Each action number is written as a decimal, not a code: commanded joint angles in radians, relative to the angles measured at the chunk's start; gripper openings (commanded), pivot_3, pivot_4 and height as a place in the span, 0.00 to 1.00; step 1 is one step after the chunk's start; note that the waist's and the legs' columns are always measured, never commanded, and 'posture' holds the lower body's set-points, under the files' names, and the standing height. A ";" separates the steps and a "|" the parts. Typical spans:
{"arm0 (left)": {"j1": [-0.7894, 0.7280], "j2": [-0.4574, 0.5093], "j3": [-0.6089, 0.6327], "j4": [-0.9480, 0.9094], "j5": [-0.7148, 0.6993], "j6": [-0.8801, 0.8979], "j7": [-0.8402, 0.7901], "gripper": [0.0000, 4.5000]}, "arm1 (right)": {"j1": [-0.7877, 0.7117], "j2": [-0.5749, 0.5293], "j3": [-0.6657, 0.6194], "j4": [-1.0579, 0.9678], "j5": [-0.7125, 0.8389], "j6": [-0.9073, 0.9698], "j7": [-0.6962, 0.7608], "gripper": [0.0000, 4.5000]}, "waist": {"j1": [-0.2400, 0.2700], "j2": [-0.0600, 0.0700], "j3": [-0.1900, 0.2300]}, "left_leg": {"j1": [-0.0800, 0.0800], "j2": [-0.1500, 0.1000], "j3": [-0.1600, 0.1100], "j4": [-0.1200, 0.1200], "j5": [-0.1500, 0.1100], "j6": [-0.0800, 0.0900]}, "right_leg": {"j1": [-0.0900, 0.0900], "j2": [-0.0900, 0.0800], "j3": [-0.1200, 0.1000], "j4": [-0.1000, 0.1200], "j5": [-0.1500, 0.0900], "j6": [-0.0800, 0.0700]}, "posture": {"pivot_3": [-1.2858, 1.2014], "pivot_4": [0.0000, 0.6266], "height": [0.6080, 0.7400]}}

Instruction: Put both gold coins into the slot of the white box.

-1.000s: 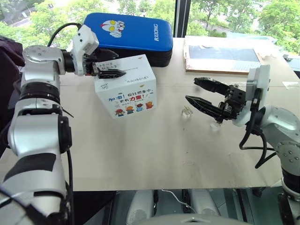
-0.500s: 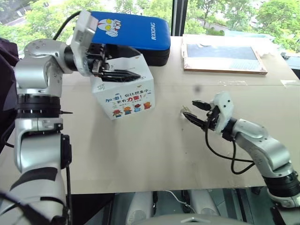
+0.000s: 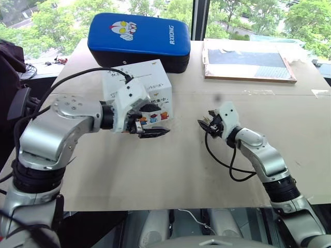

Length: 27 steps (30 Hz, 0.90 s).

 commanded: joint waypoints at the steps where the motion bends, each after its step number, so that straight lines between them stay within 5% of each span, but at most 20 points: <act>1: 0.002 0.003 0.003 -0.047 -0.024 0.009 0.028 0.94 | -0.012 0.004 -0.021 -0.025 -0.013 -0.002 0.007 0.21 | 0.000 0.000 0.000 | 0.000 0.000 0.000 0.000 0.000 -0.001 | 0.000 0.000 0.000 0.000 0.000 0.000 | 0.52 0.24 1.00; 3: 0.002 0.000 -0.004 -0.038 -0.025 0.002 0.034 0.94 | -0.011 0.015 -0.030 -0.036 -0.008 -0.009 0.006 0.01 | 0.000 0.000 0.000 | 0.000 0.000 0.000 0.000 0.001 -0.001 | 0.000 0.000 0.000 0.000 0.000 0.000 | 0.52 0.24 1.00; 12: 0.014 -0.090 0.032 0.001 -0.082 -0.002 0.089 0.94 | -0.002 0.080 -0.097 -0.114 0.084 0.025 0.021 0.01 | 0.000 0.000 0.000 | 0.000 0.000 0.000 0.000 0.001 -0.002 | 0.000 0.000 0.000 0.000 0.000 0.000 | 0.52 0.24 1.00; 20: -0.016 -0.501 0.380 0.140 -0.448 0.073 0.393 0.94 | -0.046 0.355 -0.343 -0.335 0.708 0.267 -0.084 0.01 | 0.000 0.001 -0.001 | 0.000 0.000 -0.003 0.000 0.000 0.000 | 0.001 -0.002 -0.002 0.001 0.000 0.000 | 0.52 0.24 1.00; 27: 0.005 -0.648 0.494 0.155 -0.821 0.059 0.635 0.89 | -0.099 0.415 -0.401 -0.343 0.982 0.281 -0.209 0.00 | 0.000 0.000 -0.001 | 0.000 -0.001 -0.003 0.000 0.000 0.000 | 0.001 -0.005 -0.002 0.001 0.001 0.000 | 0.52 0.24 1.00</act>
